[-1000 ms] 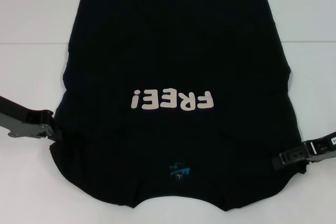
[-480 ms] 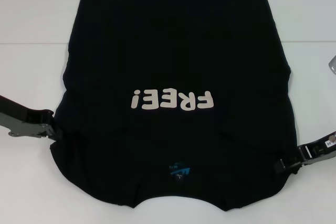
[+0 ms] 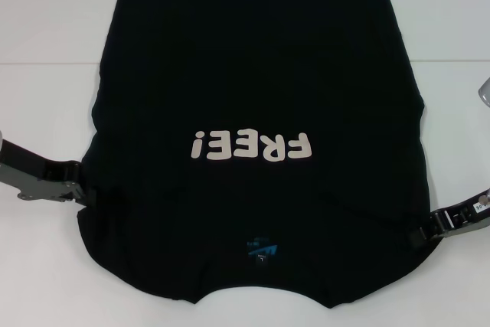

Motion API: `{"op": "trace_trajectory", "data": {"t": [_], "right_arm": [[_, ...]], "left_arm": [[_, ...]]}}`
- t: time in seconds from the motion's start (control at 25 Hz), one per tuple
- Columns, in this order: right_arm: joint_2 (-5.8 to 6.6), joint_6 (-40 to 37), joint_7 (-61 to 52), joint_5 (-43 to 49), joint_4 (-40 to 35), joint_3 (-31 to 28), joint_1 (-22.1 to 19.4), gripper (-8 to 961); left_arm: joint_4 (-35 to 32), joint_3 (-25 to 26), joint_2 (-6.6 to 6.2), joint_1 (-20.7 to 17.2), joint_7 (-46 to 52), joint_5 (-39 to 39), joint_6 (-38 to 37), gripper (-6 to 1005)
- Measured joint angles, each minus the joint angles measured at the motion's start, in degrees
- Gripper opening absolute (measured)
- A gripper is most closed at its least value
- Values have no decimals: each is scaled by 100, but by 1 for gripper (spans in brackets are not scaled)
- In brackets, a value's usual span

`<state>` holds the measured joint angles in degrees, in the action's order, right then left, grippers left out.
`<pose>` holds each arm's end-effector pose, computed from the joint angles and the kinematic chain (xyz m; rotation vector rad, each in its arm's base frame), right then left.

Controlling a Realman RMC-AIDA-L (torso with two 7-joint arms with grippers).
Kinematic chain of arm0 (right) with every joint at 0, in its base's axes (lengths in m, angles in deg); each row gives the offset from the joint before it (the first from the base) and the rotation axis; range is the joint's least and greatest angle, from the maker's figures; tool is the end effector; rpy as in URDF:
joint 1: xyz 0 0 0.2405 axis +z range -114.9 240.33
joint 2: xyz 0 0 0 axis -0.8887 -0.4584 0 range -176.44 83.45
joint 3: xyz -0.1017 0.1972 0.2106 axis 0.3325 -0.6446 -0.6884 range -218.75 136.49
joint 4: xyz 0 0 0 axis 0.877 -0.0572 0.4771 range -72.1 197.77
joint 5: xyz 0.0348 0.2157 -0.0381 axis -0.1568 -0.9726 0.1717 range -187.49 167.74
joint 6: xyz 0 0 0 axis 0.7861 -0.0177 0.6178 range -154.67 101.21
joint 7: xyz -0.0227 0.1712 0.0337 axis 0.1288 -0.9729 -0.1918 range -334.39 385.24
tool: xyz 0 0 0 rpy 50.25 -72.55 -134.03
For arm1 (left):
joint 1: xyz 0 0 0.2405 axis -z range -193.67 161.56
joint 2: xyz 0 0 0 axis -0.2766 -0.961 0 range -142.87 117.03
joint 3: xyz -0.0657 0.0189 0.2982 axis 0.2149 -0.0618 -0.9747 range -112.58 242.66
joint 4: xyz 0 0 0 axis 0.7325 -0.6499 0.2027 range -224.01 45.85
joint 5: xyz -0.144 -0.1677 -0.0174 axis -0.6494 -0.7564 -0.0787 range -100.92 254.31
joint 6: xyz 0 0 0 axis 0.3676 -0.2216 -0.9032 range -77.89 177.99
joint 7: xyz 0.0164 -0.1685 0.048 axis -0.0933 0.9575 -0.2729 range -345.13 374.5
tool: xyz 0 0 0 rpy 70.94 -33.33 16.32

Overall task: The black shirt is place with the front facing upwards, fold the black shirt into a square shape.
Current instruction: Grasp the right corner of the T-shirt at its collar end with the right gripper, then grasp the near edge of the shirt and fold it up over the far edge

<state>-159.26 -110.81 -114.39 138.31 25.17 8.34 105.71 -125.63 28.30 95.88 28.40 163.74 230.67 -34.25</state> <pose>0.3252 0.4153 -0.0339 -2.4052 1.6474 -0.2532 -0.3424 0.4357 0.0185 -2.0940 -1.8770 0.0944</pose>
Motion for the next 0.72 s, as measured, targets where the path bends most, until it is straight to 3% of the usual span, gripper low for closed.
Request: {"op": "trace_trajectory", "data": {"t": [0.28,0.72], "right_arm": [[6,-11,54,0,-9,7,13,74],[71,-320,361,0,-42,10,121,75]], "left_arm": [[14,10,-2,1,-10,0,-57,3],[31,-2,-22,55,-142,0,-187,3]]}}
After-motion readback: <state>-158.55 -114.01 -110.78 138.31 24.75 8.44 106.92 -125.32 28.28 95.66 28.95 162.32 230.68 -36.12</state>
